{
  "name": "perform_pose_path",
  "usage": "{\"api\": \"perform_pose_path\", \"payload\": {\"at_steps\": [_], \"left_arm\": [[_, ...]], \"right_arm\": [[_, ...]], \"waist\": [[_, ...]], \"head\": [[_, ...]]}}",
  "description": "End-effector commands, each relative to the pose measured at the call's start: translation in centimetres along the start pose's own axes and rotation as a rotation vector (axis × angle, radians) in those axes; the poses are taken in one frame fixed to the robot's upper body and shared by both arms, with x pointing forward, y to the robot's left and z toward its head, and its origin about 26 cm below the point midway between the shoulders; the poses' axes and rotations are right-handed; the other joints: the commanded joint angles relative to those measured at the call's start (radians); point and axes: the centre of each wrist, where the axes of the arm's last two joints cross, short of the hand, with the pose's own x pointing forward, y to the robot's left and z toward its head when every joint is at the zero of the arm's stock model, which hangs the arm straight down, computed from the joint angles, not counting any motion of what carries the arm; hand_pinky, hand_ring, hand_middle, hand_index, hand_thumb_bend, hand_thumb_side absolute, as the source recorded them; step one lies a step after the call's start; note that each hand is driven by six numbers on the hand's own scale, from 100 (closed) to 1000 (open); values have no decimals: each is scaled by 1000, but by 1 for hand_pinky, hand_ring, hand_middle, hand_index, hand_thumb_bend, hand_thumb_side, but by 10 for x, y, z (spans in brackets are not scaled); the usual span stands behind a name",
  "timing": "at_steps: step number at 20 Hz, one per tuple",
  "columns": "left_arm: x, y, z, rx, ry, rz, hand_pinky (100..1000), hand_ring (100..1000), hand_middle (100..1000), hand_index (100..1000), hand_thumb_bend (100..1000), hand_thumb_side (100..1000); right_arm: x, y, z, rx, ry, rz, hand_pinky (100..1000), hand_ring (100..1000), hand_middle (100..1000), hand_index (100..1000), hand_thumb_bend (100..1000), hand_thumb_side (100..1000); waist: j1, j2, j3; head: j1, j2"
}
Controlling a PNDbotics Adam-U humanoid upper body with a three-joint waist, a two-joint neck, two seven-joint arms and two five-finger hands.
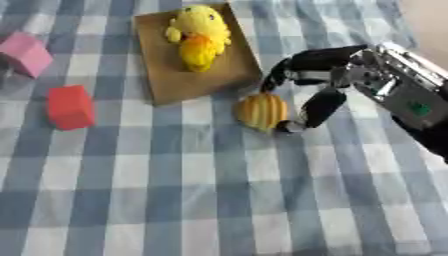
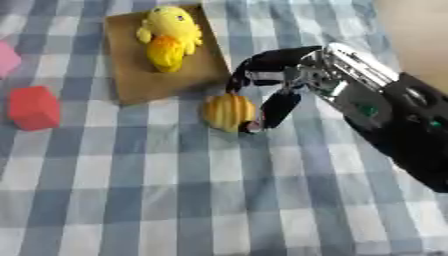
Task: Pick up objects on the table and place them in the box.
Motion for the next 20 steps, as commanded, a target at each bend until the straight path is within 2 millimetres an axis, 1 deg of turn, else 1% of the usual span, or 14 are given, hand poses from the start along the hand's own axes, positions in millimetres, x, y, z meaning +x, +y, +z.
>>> {"api": "perform_pose_path", "payload": {"at_steps": [1, 7, 9, 10, 12, 15, 18, 20], "left_arm": [[14, 6, -7, 11, -43, -7, 926, 908, 812, 938, 514, 774], [14, 5, -6, 11, -41, -4, 925, 909, 812, 938, 513, 775], [14, 5, -6, 11, -41, -3, 924, 909, 812, 937, 513, 775], [14, 5, -6, 11, -40, -2, 924, 909, 812, 937, 512, 775], [14, 5, -6, 11, -39, -3, 924, 909, 812, 937, 513, 775], [13, 6, -6, 14, -37, -3, 923, 909, 812, 937, 513, 775], [13, 6, -5, 13, -35, -4, 923, 909, 812, 937, 511, 777], [13, 6, -5, 14, -34, -4, 922, 909, 812, 937, 511, 777]], "right_arm": [[-4, -5, -1, -23, 41, 34, 813, 835, 766, 868, 416, 397], [-6, 5, -13, -31, 68, 61, 803, 820, 741, 849, 407, 391], [-6, 8, -17, -34, 67, 61, 799, 814, 720, 828, 403, 390], [-6, 8, -18, -36, 64, 59, 794, 805, 688, 800, 394, 393], [-5, 9, -18, -49, 50, 48, 785, 787, 635, 757, 356, 400], [2, 4, -11, -99, 16, 24, 770, 758, 578, 703, 261, 418], [10, -5, 0, -166, -1, -14, 760, 744, 558, 687, 139, 425], [14, -13, 10, -213, -8, -39, 758, 738, 553, 684, 100, 434]], "waist": [[6, -19, 0], [9, -16, 1], [10, -15, 1], [11, -14, 1], [12, -13, 0], [12, -12, -1], [12, -12, -4], [13, -13, -6]], "head": [[-4, -13], [-9, -19], [-10, -20], [-10, -20], [-10, -18], [-9, -15], [-7, -13], [-5, -12]]}}
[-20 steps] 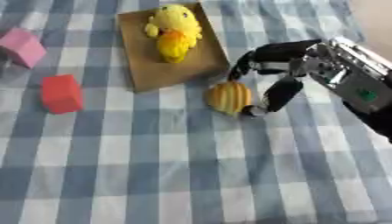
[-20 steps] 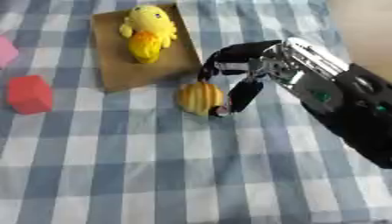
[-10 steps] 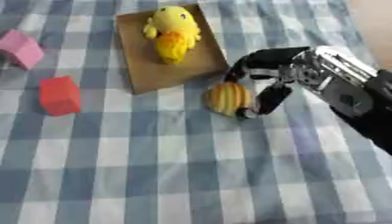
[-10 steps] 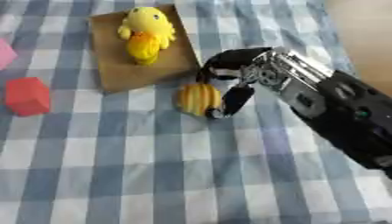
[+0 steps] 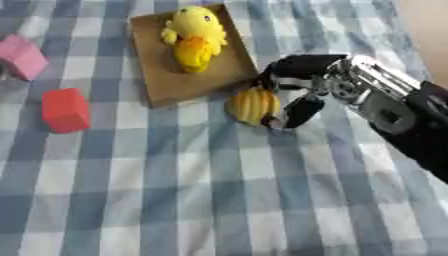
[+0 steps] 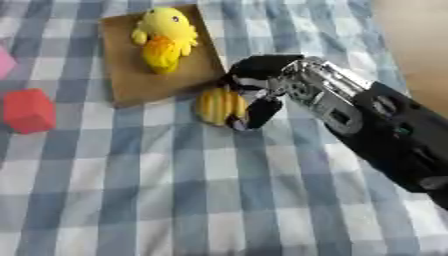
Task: Pick up objects on the table and place them in the box.
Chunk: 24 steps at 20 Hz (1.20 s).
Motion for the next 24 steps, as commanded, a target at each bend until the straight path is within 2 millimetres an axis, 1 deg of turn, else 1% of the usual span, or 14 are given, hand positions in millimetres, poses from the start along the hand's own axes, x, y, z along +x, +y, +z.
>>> {"api": "perform_pose_path", "payload": {"at_steps": [1, 5, 8, 11, 14, 16, 18, 22, 24], "left_arm": [[12, 7, -5, 11, -35, -9, 922, 909, 812, 937, 511, 777], [11, 8, -4, 13, -32, -10, 922, 910, 812, 937, 512, 776], [11, 9, -4, 14, -31, -12, 921, 910, 812, 937, 512, 776], [10, 9, -4, 16, -30, -13, 921, 910, 812, 937, 511, 776], [11, 10, -4, 17, -31, -14, 920, 910, 812, 937, 511, 775], [11, 10, -4, 19, -31, -14, 920, 910, 812, 937, 512, 775], [11, 10, -4, 18, -33, -13, 919, 910, 812, 936, 512, 775], [13, 8, -5, 10, -38, -14, 918, 911, 812, 936, 513, 775], [14, 7, -5, 8, -41, -14, 918, 911, 812, 936, 513, 776]], "right_arm": [[4, -25, 21, -91, 4, -14, 757, 736, 552, 684, 100, 436], [11, -44, 39, -147, -5, -49, 757, 736, 561, 694, 100, 458], [14, -56, 49, -166, -9, -70, 755, 729, 552, 688, 100, 454], [17, -67, 54, -199, -7, -80, 754, 725, 545, 679, 100, 420], [17, -77, 55, -225, 0, -73, 756, 725, 544, 677, 100, 400], [16, -83, 51, -233, 9, -62, 757, 724, 544, 675, 100, 389], [14, -92, 44, -244, 21, -51, 758, 725, 545, 676, 100, 383], [4, -103, 19, -249, 50, -45, 766, 735, 575, 681, 100, 392], [-1, -106, 4, -238, 65, -31, 770, 741, 583, 687, 100, 380]], "waist": [[6, -23, -2], [6, -27, -8], [7, -31, -12], [8, -34, -15], [8, -37, -17], [8, -38, -18], [7, -40, -18], [5, -41, -14], [2, -39, -10]], "head": [[4, -7], [6, -5], [7, -4], [7, -4], [6, -4], [3, -5], [-1, -6], [-14, -12], [-21, -15]]}}
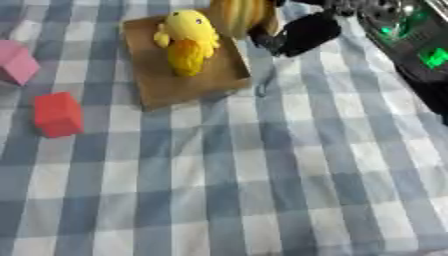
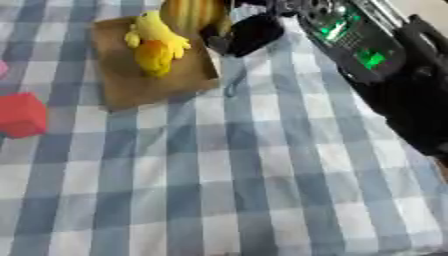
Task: Pick up objects on the table and place them in the box.
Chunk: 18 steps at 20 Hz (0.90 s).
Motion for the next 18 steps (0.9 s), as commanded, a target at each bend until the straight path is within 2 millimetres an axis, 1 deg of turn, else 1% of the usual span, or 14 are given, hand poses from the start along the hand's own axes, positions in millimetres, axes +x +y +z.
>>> {"api": "perform_pose_path", "payload": {"at_steps": [1, 5, 8, 14, 16, 18], "left_arm": [[15, 6, -7, 4, -45, -14, 918, 911, 812, 936, 513, 776], [20, 4, -9, -6, -60, -13, 917, 912, 812, 936, 515, 775], [23, 2, -10, -9, -70, -10, 917, 912, 812, 936, 516, 774], [24, 1, -11, -12, -75, -8, 915, 912, 812, 935, 516, 775], [25, 0, -12, -12, -75, -7, 915, 912, 812, 935, 516, 775], [25, 0, -11, -14, -76, -7, 914, 912, 812, 935, 516, 775]], "right_arm": [[-10, -3, -19, 4, 36, 36, 773, 745, 590, 689, 100, 378], [-20, 6, -47, 33, 67, 67, 779, 758, 612, 703, 100, 364], [-25, 13, -61, 49, 72, 82, 782, 764, 622, 710, 100, 356], [-30, 25, -74, 85, 67, 104, 788, 778, 649, 744, 100, 347], [-30, 27, -77, 90, 70, 105, 790, 783, 659, 760, 124, 334], [-31, 30, -79, 97, 71, 112, 791, 785, 658, 755, 134, 317]], "waist": [[1, -25, 6], [-5, -19, 21], [-10, -15, 31], [-18, -10, 41], [-19, -9, 43], [-20, -9, 45]], "head": [[-13, -16], [-22, -23], [-28, -27], [-29, -28], [-31, -29], [-31, -29]]}}
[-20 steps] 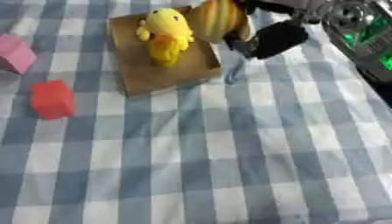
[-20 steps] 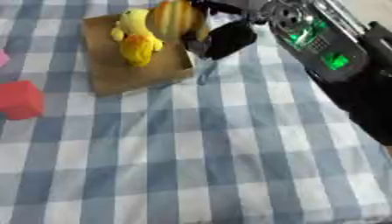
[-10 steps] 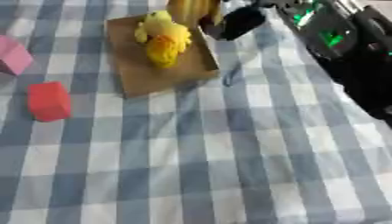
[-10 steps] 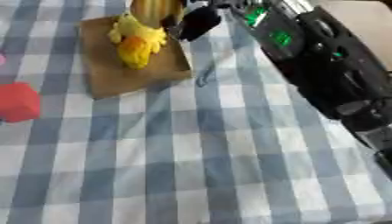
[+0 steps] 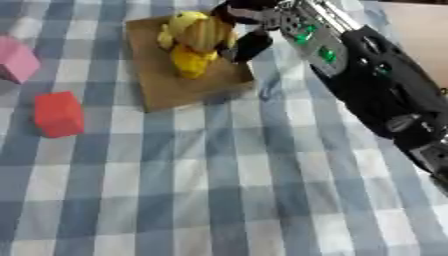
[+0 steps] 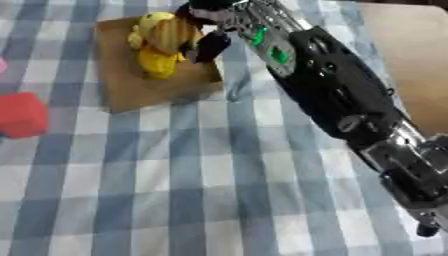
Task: Pick up objects on the table and place them in the box.
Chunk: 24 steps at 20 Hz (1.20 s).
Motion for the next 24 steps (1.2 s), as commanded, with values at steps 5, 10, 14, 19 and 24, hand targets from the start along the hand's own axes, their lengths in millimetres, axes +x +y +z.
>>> {"api": "perform_pose_path", "payload": {"at_steps": [5, 10, 14, 19, 24], "left_arm": [[13, 6, -6, 6, -40, -13, 913, 912, 812, 935, 517, 774], [10, 7, -4, 7, -32, -15, 912, 912, 812, 934, 516, 775], [10, 7, -4, 7, -30, -16, 911, 912, 812, 934, 517, 775], [8, 8, -3, 9, -24, -18, 911, 912, 812, 934, 518, 774], [7, 9, -2, 11, -19, -18, 910, 912, 812, 934, 518, 774]], "right_arm": [[-9, -7, 3, -8, 20, 49, 795, 792, 660, 743, 143, 301], [-13, -8, 7, -16, 27, 53, 798, 796, 665, 748, 153, 288], [-14, -7, 10, 25, 15, 68, 839, 861, 766, 855, 326, 285], [-14, -12, 17, 84, 7, 102, 869, 896, 811, 885, 415, 292], [-18, -13, 24, 124, 10, 113, 892, 920, 829, 903, 477, 285]], "waist": [[3, -24, -1], [4, -26, -7], [7, -28, -12], [11, -32, -18], [14, -37, -27]], "head": [[-1, -11], [4, -9], [7, -7], [11, -3], [15, -2]]}}
